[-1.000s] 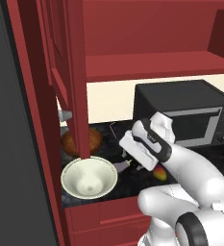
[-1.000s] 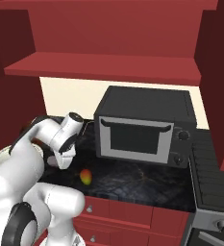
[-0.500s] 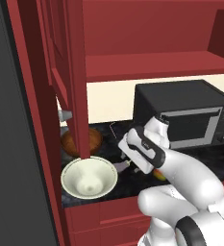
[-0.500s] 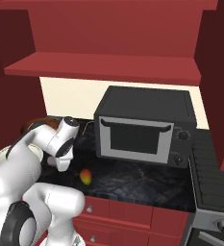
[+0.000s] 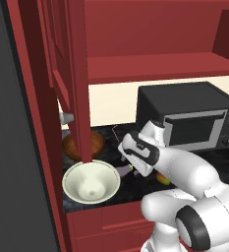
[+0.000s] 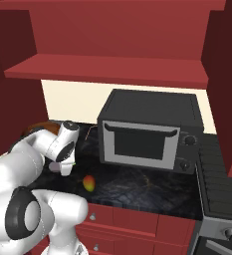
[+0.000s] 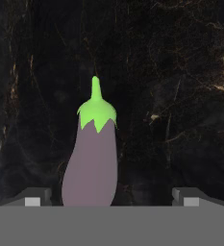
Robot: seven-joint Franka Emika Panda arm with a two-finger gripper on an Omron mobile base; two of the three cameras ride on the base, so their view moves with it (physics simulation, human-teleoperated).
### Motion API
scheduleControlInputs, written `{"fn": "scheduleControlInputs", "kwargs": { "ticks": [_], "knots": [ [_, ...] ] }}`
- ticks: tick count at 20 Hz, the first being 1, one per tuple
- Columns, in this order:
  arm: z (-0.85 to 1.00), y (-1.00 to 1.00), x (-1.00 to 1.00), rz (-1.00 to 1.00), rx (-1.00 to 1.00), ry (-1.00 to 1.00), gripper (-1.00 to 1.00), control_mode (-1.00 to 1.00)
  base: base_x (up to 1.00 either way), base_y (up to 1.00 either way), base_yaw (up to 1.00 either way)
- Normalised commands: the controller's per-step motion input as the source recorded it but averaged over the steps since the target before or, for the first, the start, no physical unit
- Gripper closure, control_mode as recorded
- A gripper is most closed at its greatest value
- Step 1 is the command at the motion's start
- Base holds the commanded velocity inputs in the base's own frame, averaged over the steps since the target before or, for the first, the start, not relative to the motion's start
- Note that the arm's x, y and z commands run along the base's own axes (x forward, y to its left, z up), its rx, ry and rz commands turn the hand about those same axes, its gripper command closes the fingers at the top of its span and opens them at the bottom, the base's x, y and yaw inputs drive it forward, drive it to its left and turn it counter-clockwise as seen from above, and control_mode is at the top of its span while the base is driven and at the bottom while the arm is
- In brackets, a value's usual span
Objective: Pick both bowls and place them on the counter. Then place the mango in one bowl and place the eggplant in the other bowl.
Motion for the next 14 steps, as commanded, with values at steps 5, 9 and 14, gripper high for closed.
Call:
{"fn": "scheduleControlInputs", "kwargs": {
  "ticks": [5,9,14],
  "knots": [
    [-0.18,0.06,0.19,0.00,0.00,0.00,-1.00,-1.00,0.00,0.00,0.00],
    [-0.18,0.07,0.04,0.00,0.00,0.00,-1.00,-1.00,0.00,0.00,0.00],
    [-0.21,0.09,0.02,0.00,0.00,0.00,-1.00,-1.00,0.00,0.00,0.00]
  ]
}}
